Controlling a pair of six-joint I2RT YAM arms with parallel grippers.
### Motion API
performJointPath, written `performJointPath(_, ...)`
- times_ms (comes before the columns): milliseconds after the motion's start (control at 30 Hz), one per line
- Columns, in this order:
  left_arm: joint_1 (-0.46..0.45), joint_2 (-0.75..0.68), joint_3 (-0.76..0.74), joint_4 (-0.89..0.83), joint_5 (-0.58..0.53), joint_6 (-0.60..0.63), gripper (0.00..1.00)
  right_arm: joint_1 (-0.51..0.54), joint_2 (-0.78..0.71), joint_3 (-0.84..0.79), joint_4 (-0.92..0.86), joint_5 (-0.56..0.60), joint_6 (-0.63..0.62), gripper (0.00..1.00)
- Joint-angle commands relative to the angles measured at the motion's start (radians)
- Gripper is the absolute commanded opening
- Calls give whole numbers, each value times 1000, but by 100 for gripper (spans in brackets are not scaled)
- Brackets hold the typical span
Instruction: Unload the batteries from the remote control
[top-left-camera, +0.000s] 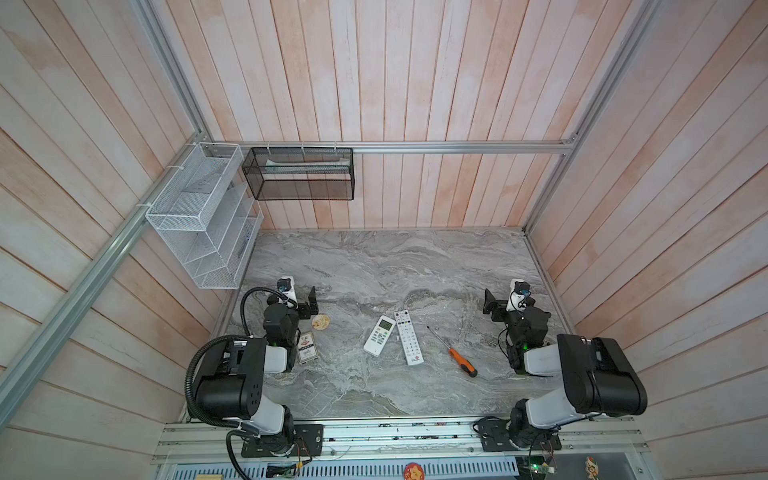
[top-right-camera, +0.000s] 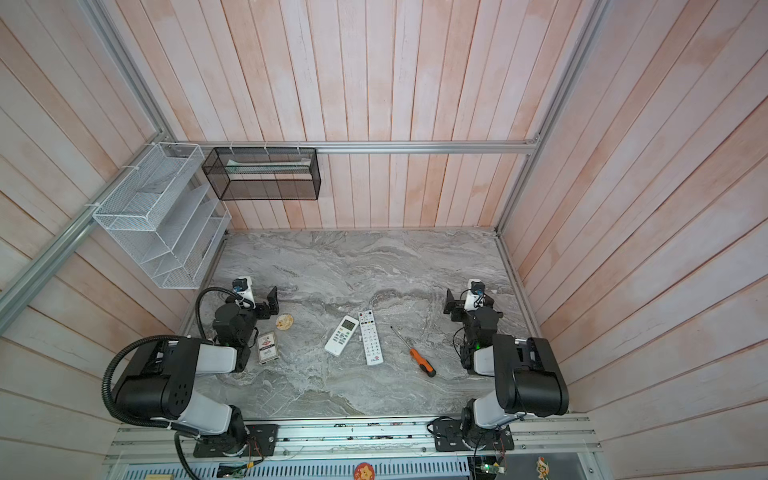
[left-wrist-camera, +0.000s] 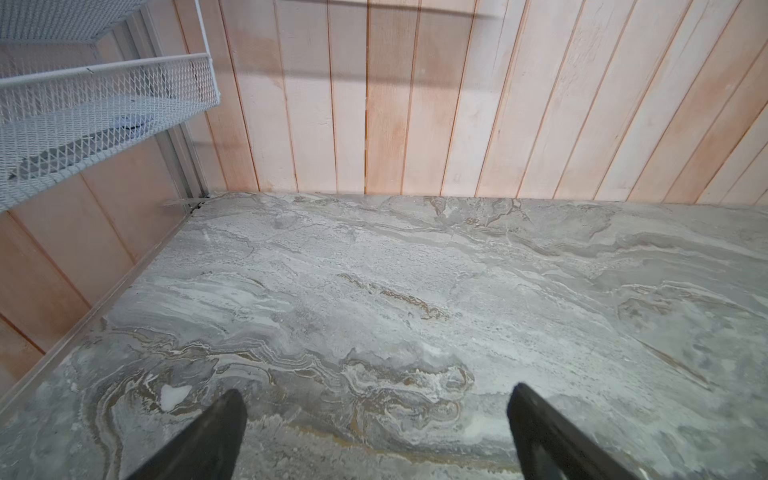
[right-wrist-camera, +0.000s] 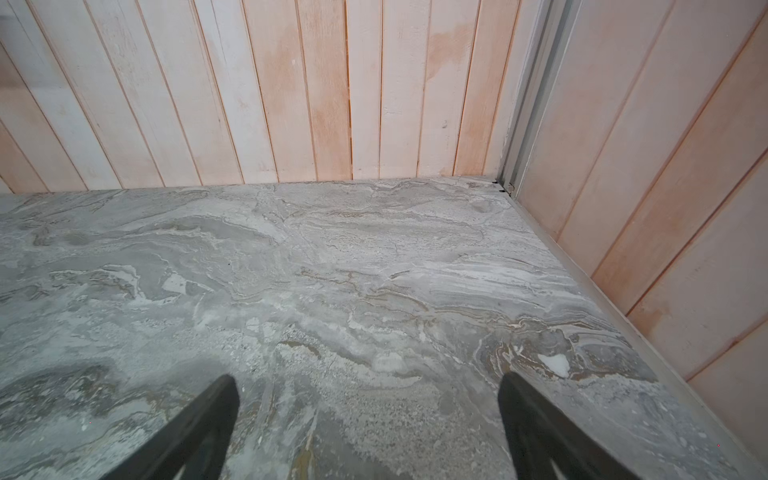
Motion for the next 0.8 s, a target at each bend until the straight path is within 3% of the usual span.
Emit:
performJointPath(0,5,5,-10,35,7,13,100,-2,2,17,-2,10,6,98)
performJointPath(767,5,5,-10,36,9,13,100,-12,10,10,25,-5,19,98)
